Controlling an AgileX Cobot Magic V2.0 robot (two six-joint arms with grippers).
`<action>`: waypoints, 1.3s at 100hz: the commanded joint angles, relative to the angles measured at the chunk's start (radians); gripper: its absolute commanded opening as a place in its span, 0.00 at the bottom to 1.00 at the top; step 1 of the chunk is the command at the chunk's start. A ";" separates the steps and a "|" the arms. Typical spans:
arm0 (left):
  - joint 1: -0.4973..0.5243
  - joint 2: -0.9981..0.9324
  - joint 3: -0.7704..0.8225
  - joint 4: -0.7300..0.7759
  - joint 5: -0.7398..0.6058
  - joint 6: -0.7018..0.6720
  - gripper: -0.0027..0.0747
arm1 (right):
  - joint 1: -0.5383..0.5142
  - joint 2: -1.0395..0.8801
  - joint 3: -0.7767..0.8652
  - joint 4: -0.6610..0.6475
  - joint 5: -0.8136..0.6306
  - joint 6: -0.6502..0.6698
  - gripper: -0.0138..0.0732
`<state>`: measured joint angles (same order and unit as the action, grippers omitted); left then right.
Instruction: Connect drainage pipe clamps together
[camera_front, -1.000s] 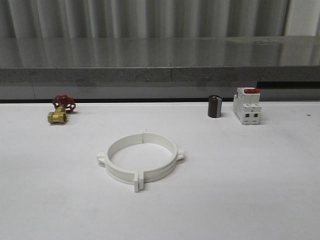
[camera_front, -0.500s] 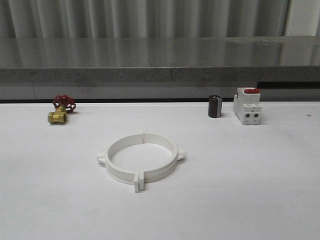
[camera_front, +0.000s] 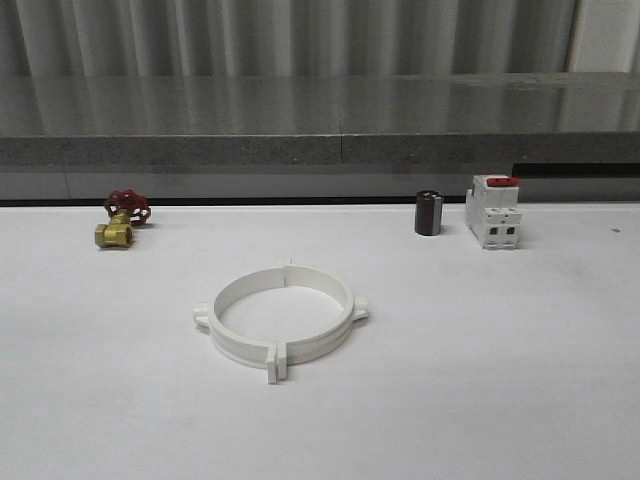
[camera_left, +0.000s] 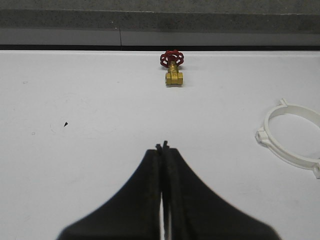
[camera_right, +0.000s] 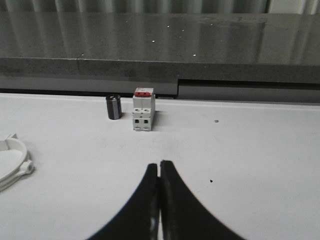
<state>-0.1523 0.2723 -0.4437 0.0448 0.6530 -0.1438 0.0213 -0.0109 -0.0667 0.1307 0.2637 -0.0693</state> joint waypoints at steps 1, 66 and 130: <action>0.000 0.008 -0.028 -0.004 -0.079 -0.002 0.01 | -0.028 -0.015 0.015 0.020 -0.151 -0.022 0.02; 0.000 0.008 -0.028 -0.004 -0.079 -0.002 0.01 | -0.078 -0.015 0.079 -0.048 -0.231 0.018 0.02; 0.000 0.008 -0.028 -0.004 -0.079 -0.002 0.01 | -0.078 -0.015 0.079 -0.048 -0.226 0.017 0.02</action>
<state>-0.1523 0.2723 -0.4437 0.0448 0.6530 -0.1438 -0.0519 -0.0109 0.0267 0.0905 0.1185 -0.0514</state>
